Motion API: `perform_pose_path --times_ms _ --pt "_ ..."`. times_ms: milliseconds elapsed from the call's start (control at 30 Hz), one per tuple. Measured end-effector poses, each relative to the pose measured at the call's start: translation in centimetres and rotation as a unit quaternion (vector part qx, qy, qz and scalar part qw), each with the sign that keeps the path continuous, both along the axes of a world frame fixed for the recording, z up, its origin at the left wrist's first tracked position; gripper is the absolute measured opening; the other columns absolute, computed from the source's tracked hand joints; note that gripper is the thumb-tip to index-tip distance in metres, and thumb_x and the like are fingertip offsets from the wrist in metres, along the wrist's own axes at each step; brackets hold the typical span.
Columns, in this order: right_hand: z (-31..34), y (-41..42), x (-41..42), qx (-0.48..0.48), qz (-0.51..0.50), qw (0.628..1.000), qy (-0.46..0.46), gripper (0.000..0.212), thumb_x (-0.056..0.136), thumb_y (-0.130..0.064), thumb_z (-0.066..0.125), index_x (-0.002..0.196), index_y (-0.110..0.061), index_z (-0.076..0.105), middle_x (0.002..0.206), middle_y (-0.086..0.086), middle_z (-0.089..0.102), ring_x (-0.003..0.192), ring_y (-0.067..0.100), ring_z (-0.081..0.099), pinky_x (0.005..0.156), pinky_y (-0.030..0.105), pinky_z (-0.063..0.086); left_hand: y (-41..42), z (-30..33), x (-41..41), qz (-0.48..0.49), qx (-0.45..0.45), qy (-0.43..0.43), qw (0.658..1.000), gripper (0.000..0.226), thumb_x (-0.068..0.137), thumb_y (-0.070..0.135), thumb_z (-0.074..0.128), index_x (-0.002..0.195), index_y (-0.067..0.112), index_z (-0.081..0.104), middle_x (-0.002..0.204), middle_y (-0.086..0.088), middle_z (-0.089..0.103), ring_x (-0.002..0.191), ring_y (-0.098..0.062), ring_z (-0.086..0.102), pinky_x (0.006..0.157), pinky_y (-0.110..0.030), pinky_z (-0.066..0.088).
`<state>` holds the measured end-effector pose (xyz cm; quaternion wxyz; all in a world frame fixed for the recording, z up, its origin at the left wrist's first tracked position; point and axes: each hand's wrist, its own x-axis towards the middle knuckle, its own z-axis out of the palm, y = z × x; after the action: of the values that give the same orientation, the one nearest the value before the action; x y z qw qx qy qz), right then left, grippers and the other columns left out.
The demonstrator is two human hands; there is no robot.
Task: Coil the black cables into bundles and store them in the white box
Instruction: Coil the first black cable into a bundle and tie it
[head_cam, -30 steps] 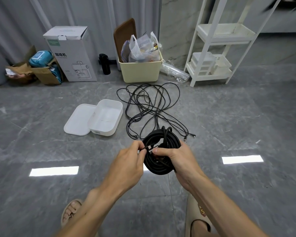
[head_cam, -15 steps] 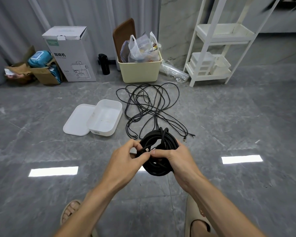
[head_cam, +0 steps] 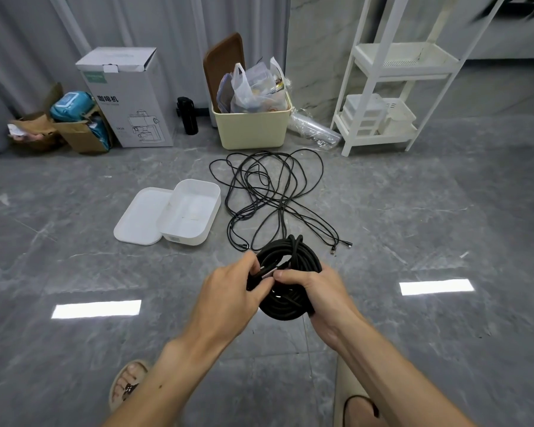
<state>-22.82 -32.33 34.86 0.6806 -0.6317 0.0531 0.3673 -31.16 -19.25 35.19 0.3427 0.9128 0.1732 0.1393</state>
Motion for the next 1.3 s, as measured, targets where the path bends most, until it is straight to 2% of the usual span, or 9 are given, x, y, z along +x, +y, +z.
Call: perform_pose_path --times_ms 367,567,667,800,933,1033,1100,1167,1300 --pt "0.6 0.0 0.2 0.045 -0.033 0.997 0.062 0.012 0.082 -0.004 0.072 0.093 -0.005 0.078 0.087 0.011 0.077 0.071 0.015 0.073 0.063 0.022 0.056 0.1 0.1 -0.2 -0.039 0.091 -0.087 0.991 0.017 0.094 0.013 0.067 0.084 0.012 0.054 0.057 0.019 0.038 0.063 -0.016 0.045 0.048 -0.006 0.033" --pt "0.4 0.4 -0.2 0.076 -0.082 0.989 0.099 0.027 0.081 -0.002 0.072 0.108 0.0 0.073 0.086 0.009 0.076 0.067 0.015 0.07 0.068 0.025 0.057 -0.4 -0.4 0.0 0.003 0.086 -0.116 0.99 0.012 0.088 0.015 0.074 0.086 0.014 0.062 0.079 0.007 0.072 0.072 -0.014 0.059 0.057 -0.02 0.043" --pt "0.2 0.5 -0.4 0.073 -0.102 0.987 0.097 0.029 0.081 -0.005 0.074 0.109 0.001 0.071 0.074 0.007 0.071 0.065 0.015 0.067 0.065 0.025 0.056 -0.7 -0.6 0.2 0.001 0.091 -0.136 0.987 0.021 0.082 0.01 0.08 0.086 0.015 0.059 0.085 0.005 0.074 0.08 -0.011 0.058 0.061 -0.011 0.038" --pt "0.2 0.5 -0.5 0.058 -0.104 0.99 0.073 0.026 0.079 -0.007 0.076 0.104 0.001 0.074 0.075 0.008 0.072 0.066 0.015 0.068 0.061 0.024 0.055 -1.0 -0.6 0.4 0.009 0.095 -0.133 0.986 0.027 0.079 0.006 0.081 0.083 0.013 0.056 0.084 0.001 0.075 0.083 -0.015 0.057 0.058 -0.016 0.037" --pt "0.1 0.7 -0.7 0.048 -0.106 0.992 0.051 0.024 0.079 -0.005 0.076 0.102 -0.001 0.073 0.08 0.006 0.074 0.065 0.014 0.067 0.062 0.024 0.054 -0.7 -0.7 0.4 0.033 0.001 -0.093 0.995 0.022 0.085 0.015 0.077 0.078 0.015 0.056 0.1 0.004 0.076 0.076 -0.009 0.067 0.058 -0.023 0.051" --pt "0.1 0.6 -0.8 0.042 -0.114 0.992 0.027 0.019 0.079 -0.004 0.075 0.098 -0.004 0.074 0.08 0.004 0.074 0.063 0.013 0.065 0.06 0.023 0.053 -0.2 -0.4 0.7 0.081 -0.195 -0.03 0.977 0.022 0.087 0.036 0.073 0.07 0.023 0.065 0.096 0.018 0.074 0.082 0.005 0.068 0.072 -0.016 0.053" --pt "0.3 0.6 -0.6 0.043 -0.118 0.992 0.003 0.015 0.08 -0.004 0.075 0.095 -0.007 0.074 0.081 0.003 0.075 0.062 0.012 0.066 0.058 0.022 0.052 0.4 -0.1 0.9 0.098 -0.296 -0.008 0.95 0.025 0.089 0.042 0.069 0.071 0.025 0.071 0.078 0.014 0.073 0.077 -0.002 0.067 0.079 -0.026 0.053" --pt "0.6 0.7 -0.6 0.045 -0.116 0.992 -0.026 0.014 0.081 -0.005 0.075 0.094 -0.009 0.073 0.08 0.001 0.075 0.061 0.012 0.066 0.056 0.02 0.052 0.8 0.2 0.9 0.102 -0.372 -0.004 0.923 0.018 0.089 0.036 0.072 0.077 0.024 0.077 0.081 0.005 0.076 0.085 -0.014 0.071 0.092 -0.042 0.055" --pt "0.7 0.6 -0.7 0.035 -0.123 0.99 -0.063 0.019 0.08 -0.007 0.077 0.097 -0.01 0.069 0.081 0.002 0.075 0.062 0.013 0.067 0.057 0.019 0.051 0.8 0.6 0.7 0.099 -0.414 -0.007 0.905 0.006 0.085 0.025 0.076 0.087 0.022 0.08 0.088 -0.002 0.078 0.092 -0.02 0.073 0.096 -0.045 0.055"
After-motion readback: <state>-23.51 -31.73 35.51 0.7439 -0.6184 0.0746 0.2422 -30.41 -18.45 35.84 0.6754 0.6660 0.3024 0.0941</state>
